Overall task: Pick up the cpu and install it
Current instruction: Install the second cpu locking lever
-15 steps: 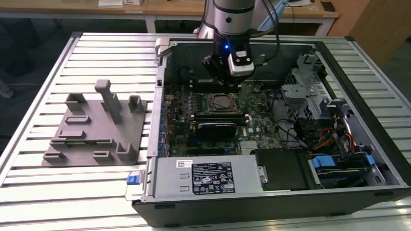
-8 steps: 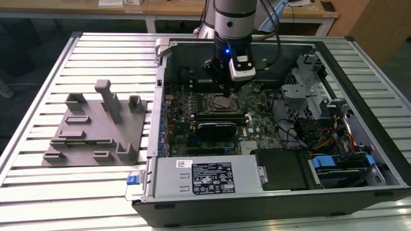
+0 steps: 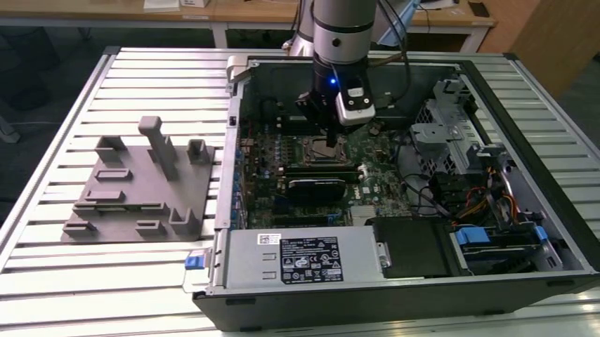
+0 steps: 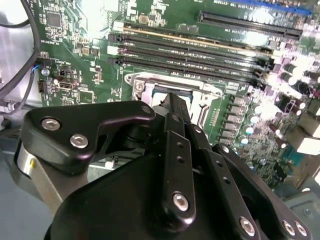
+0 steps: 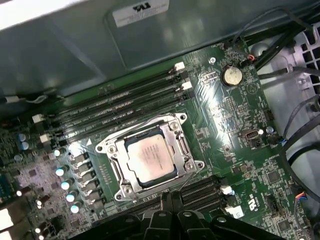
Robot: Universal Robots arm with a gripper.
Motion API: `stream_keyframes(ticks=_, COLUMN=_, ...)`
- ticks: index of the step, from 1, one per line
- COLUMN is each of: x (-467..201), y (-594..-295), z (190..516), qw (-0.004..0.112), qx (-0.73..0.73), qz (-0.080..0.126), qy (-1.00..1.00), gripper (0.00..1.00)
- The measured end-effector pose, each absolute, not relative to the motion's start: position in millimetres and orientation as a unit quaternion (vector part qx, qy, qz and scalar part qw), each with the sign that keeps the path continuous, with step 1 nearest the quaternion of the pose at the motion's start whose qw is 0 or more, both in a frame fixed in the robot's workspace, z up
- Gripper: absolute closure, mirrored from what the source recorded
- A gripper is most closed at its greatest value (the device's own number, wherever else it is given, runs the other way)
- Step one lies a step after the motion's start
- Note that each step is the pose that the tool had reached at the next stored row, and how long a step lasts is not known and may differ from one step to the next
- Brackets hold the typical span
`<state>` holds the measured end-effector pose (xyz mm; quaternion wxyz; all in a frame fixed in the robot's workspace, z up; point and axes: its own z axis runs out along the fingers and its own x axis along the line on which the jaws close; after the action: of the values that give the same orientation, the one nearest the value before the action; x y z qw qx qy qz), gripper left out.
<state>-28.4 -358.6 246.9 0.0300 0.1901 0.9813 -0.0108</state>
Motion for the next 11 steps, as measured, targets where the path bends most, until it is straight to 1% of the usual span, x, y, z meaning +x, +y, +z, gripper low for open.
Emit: stream_keyframes(ticks=11, x=-28.4, y=-362.5, z=240.5, qw=0.031, qx=0.142, qz=-0.009, qy=0.989, gripper=0.89)
